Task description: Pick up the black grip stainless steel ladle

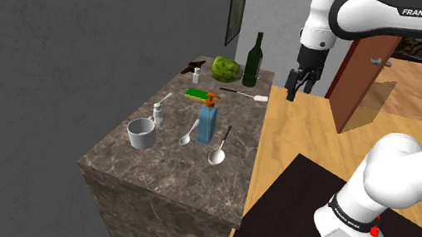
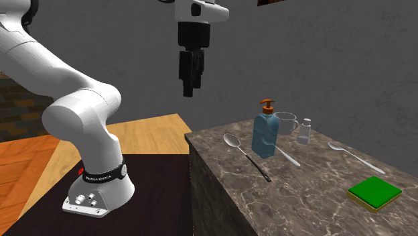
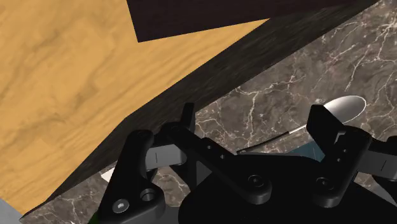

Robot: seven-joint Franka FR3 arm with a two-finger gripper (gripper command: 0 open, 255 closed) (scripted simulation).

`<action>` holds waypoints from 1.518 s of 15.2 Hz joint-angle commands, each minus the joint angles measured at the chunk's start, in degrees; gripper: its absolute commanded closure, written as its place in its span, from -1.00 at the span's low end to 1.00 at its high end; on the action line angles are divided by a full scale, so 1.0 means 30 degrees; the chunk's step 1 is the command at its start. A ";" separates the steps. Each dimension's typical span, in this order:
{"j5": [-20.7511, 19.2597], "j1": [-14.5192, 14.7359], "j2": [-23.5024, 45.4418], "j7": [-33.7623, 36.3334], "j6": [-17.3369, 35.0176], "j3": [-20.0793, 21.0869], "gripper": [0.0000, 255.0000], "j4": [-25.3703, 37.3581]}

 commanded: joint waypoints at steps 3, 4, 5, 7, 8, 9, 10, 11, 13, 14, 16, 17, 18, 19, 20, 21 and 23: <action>0.0653 -0.0169 0.0305 0.1702 0.1307 0.0572 -1.00 -0.0861; 0.0978 -0.0249 0.0520 0.2538 0.1988 0.0866 -1.00 -0.1246; 0.1296 -0.0319 0.0777 0.3369 0.2688 0.1159 -1.00 -0.1598; 0.1914 -0.0443 0.1423 0.5010 0.4137 0.1748 -1.00 -0.2202; 0.2214 -0.0507 0.1812 0.5816 0.4885 0.2049 -1.00 -0.2451; 0.2501 -0.0563 0.2244 0.6620 0.5647 0.2343 -1.00 -0.2666; 0.2778 -0.0626 0.2719 0.7415 0.6419 0.2640 -1.00 -0.2843; 0.3042 -0.0690 0.3234 0.8204 0.7201 0.2936 -1.00 -0.2984; 0.3518 -0.0832 0.4383 0.9770 0.8783 0.3519 -1.00 -0.3154; 0.3727 -0.0913 0.5012 1.0549 0.9578 0.3807 -1.00 -0.3182; 0.4065 -0.1094 0.6365 1.2109 1.1161 0.4361 -1.00 -0.3128; 0.4189 -0.1200 0.7084 1.2892 1.1943 0.4631 -1.00 -0.3047; 0.4281 -0.1318 0.7826 1.3682 1.2715 0.4895 -1.00 -0.2930; 0.4331 -0.1442 0.8589 1.4482 1.3475 0.5147 -1.00 -0.2779; 0.4338 -0.1575 0.9370 1.5296 1.4219 0.5387 -1.00 -0.2595; 0.4296 -0.1713 1.0165 1.6126 1.4945 0.5612 -1.00 -0.2379; 0.4050 -0.1983 1.1791 1.7852 1.6334 0.5993 -1.00 -0.1856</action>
